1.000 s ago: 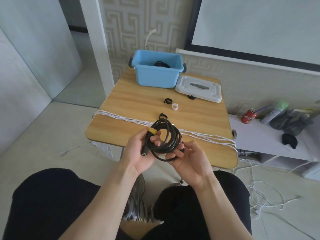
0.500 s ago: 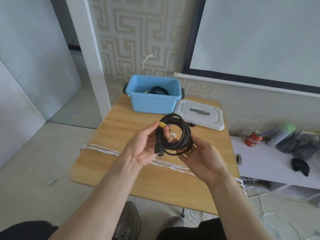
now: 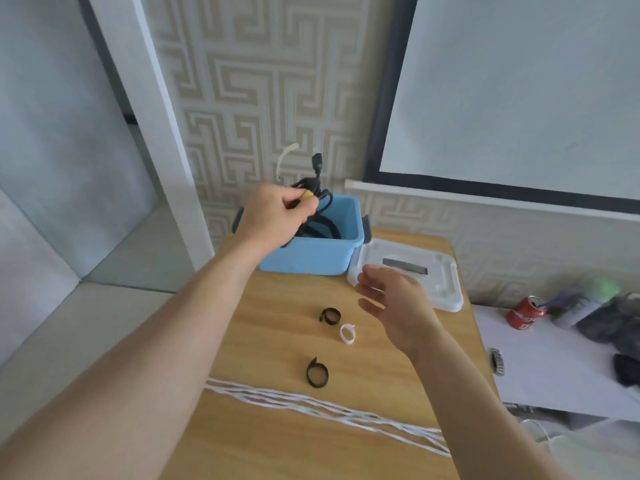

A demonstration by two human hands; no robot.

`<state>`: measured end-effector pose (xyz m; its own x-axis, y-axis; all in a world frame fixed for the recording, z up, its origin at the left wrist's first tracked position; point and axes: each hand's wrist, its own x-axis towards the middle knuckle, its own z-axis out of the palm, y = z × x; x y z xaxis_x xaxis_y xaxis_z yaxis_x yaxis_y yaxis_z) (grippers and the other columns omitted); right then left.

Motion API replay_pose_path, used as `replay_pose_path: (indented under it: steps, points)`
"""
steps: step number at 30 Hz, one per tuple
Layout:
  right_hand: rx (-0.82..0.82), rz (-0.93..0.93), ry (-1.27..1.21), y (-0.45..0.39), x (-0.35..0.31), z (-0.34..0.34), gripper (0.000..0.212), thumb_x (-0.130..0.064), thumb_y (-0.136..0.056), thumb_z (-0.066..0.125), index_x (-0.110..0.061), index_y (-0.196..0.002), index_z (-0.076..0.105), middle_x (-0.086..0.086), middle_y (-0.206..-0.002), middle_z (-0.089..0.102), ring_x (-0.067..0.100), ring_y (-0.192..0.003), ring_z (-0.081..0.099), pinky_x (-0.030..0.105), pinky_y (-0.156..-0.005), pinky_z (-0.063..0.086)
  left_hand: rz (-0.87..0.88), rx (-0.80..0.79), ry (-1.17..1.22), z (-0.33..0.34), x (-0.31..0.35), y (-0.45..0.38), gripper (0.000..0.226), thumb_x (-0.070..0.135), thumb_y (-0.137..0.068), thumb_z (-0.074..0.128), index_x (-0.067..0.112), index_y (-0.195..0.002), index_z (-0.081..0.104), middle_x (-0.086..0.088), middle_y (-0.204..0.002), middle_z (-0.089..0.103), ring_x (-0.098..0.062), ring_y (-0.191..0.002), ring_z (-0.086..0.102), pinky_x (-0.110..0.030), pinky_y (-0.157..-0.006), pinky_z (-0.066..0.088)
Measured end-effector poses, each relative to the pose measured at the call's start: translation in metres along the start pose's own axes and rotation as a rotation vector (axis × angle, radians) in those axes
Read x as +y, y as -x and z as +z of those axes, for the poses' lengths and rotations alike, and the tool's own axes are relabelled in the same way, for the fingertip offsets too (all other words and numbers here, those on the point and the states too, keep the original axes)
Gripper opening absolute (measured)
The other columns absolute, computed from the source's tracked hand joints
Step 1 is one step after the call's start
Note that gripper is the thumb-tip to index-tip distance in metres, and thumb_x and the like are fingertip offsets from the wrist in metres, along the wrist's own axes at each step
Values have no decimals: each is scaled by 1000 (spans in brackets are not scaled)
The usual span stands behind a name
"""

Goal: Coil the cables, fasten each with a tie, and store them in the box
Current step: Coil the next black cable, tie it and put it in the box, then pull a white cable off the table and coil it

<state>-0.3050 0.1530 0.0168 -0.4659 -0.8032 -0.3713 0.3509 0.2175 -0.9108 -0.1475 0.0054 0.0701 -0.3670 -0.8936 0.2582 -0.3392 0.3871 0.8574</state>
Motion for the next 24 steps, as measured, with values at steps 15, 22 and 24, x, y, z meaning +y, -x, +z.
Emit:
replay_pose_path:
  steps: [15, 22, 24]
  points:
    - [66, 41, 24, -51, 15, 5, 13, -16, -99, 60, -7, -99, 70, 6, -88, 68, 21, -84, 64, 34, -77, 54, -262, -419, -799, 19, -83, -81, 23, 3, -94, 49, -1, -74, 60, -20, -72, 47, -35, -66, 44, -30, -54, 32]
    - [51, 25, 110, -46, 25, -2, 16, -15, -99, 60, -3, -101, 70, 7, -88, 68, 20, -81, 65, 35, -79, 54, 27, 38, -686, 24, -84, -57, 24, 13, -95, 49, 8, -71, 48, -4, -77, 49, -21, -78, 47, -32, -61, 33]
    - [55, 0, 174, -40, 28, -6, 15, -15, -98, 60, -4, -101, 71, 7, -89, 70, 19, -81, 66, 35, -78, 54, 229, 251, -471, 34, -80, -19, 16, 13, -95, 52, 7, -81, 57, -3, -84, 54, -16, -83, 46, -30, -70, 36]
